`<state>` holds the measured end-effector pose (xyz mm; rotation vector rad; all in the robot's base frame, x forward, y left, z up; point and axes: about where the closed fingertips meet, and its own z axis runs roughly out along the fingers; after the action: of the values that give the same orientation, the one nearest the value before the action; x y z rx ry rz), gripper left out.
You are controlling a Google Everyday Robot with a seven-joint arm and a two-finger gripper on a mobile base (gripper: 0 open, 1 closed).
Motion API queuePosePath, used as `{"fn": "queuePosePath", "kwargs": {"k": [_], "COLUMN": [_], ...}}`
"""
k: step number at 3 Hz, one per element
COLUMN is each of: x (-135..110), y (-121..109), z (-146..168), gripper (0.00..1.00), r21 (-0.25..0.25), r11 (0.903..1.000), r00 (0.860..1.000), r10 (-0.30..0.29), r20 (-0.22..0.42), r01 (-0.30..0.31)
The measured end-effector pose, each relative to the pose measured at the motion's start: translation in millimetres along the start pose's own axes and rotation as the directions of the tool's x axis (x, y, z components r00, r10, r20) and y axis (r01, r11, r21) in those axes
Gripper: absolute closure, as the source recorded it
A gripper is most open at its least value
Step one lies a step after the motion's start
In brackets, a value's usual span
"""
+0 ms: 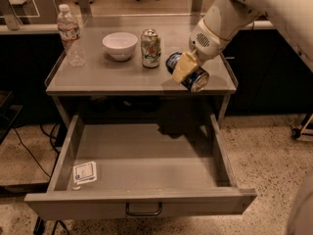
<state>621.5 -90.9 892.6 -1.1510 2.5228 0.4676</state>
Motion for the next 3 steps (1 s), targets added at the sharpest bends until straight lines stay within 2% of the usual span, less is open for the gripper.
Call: {"fn": "queuePosePath", "kwargs": {"k": [1,2,3], "x": [18,18,29], "y": [36,36,49], "z": [10,10,13], "gripper": [1.00,1.00,1.00], "r21": [-0.065,-0.065,-0.077], "r11": [0.9978,0.9978,0.9970], "r00": [1.000,1.000,1.000], "r10": [-0.009,-0.009,-0.006], "r20": [-0.004,-0.004,-0.012], "r01": [0.009,0.009,0.005]}}
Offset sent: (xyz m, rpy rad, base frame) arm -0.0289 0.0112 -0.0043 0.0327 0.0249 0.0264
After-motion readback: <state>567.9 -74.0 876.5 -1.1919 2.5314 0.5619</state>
